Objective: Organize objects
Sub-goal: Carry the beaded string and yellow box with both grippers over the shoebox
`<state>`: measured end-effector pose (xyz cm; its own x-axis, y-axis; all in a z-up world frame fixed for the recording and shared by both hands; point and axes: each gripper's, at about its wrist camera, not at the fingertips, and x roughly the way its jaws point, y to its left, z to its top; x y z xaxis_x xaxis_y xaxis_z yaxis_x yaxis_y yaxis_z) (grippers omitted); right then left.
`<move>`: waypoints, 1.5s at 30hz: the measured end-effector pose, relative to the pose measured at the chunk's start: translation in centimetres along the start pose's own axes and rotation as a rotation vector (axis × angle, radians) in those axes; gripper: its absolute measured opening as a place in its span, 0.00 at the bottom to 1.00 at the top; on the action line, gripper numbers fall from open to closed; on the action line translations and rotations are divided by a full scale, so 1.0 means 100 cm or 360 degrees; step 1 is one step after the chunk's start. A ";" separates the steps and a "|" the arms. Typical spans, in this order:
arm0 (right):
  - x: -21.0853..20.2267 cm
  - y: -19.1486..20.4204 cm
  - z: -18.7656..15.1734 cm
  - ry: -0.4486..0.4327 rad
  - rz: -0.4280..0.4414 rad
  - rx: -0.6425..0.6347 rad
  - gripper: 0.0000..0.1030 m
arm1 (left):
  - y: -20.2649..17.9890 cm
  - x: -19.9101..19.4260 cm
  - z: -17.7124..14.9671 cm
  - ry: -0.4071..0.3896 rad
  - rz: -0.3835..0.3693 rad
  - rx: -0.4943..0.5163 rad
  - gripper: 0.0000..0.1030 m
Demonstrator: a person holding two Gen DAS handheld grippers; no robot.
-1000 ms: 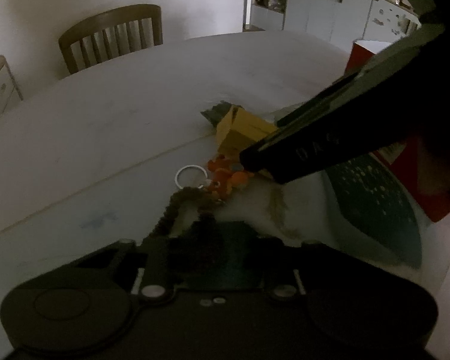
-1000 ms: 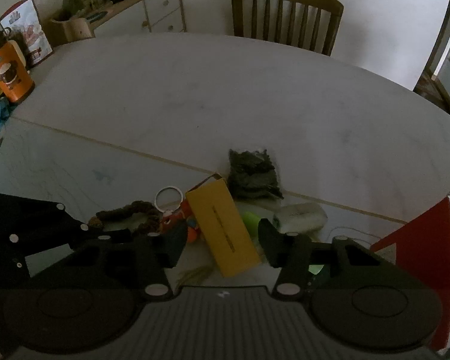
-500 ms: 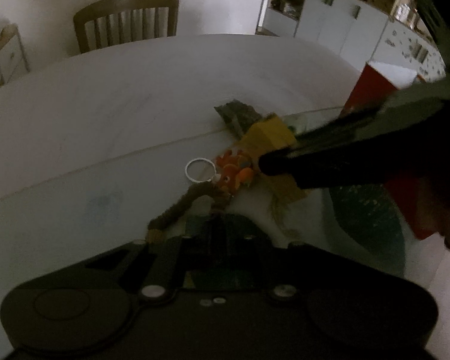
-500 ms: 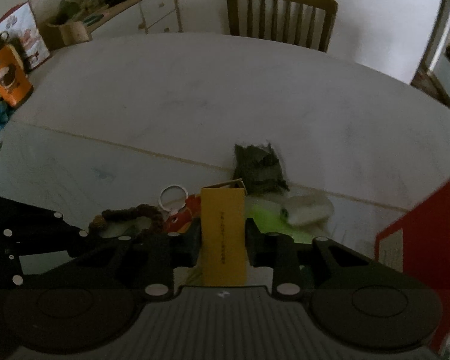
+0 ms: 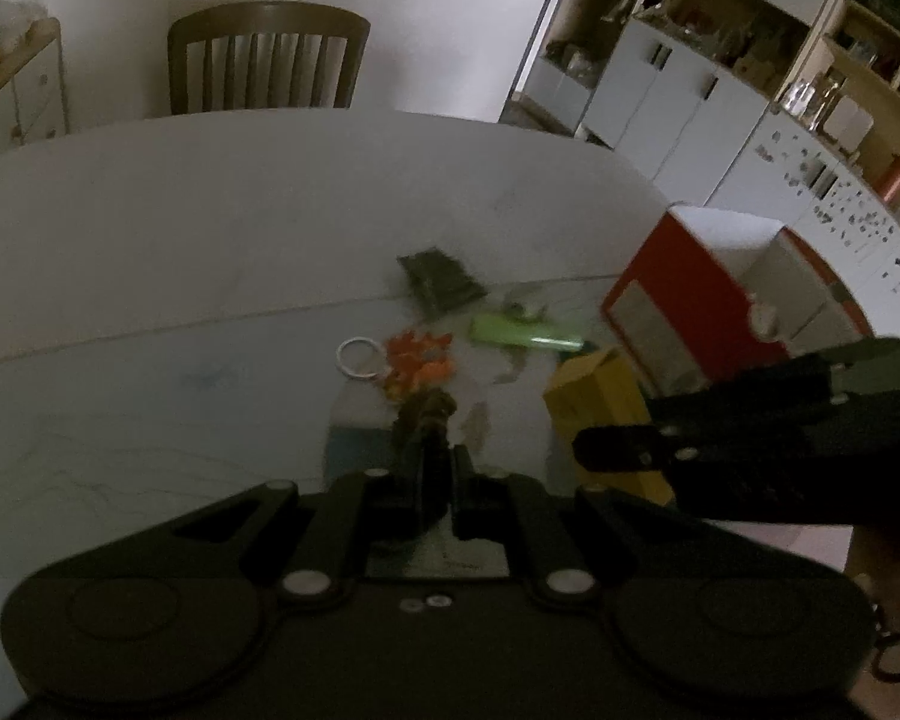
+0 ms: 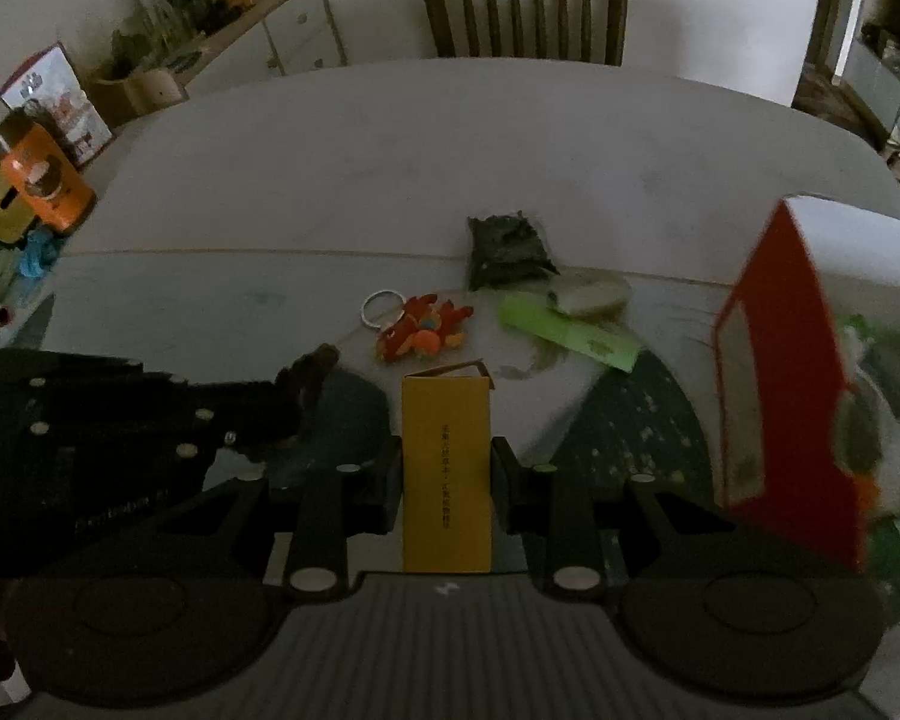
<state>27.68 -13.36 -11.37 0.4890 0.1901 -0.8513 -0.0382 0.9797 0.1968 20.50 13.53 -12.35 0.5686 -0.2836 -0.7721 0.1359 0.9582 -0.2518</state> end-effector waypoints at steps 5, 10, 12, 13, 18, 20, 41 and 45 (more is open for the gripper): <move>-0.033 -0.004 -0.011 -0.0042 0.0018 0.0050 0.28 | -0.017 -0.022 0.003 -0.0001 -0.0021 -0.0006 0.05; -0.067 -0.010 -0.022 -0.0087 0.0027 0.0079 0.28 | -0.040 -0.039 0.007 -0.0022 -0.0065 -0.0010 0.05; -0.079 -0.016 -0.026 -0.0099 0.0027 0.0097 0.28 | -0.051 -0.044 0.008 -0.0035 -0.0089 -0.0008 0.06; -0.085 -0.019 -0.028 -0.0106 0.0027 0.0102 0.28 | -0.056 -0.047 0.009 -0.0043 -0.0098 -0.0004 0.06; -0.111 -0.040 -0.039 -0.0134 0.0028 0.0153 0.28 | -0.089 -0.055 0.015 -0.0080 -0.0141 0.0032 0.06; -0.121 -0.050 -0.044 -0.0146 0.0023 0.0166 0.28 | -0.102 -0.057 0.017 -0.0083 -0.0158 0.0041 0.06; -0.191 -0.164 -0.064 -0.0258 -0.0027 0.0233 0.28 | -0.227 -0.041 0.032 -0.0142 -0.0180 0.0183 0.06; -0.195 -0.190 -0.063 -0.0282 -0.0039 0.0237 0.28 | -0.244 -0.030 0.038 -0.0131 -0.0186 0.0196 0.06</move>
<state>13.36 -35.27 -1.57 0.6341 0.1392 -0.7606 0.0983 0.9612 0.2579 18.56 -8.91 -1.69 0.6069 -0.3938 -0.6904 0.3003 0.9178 -0.2596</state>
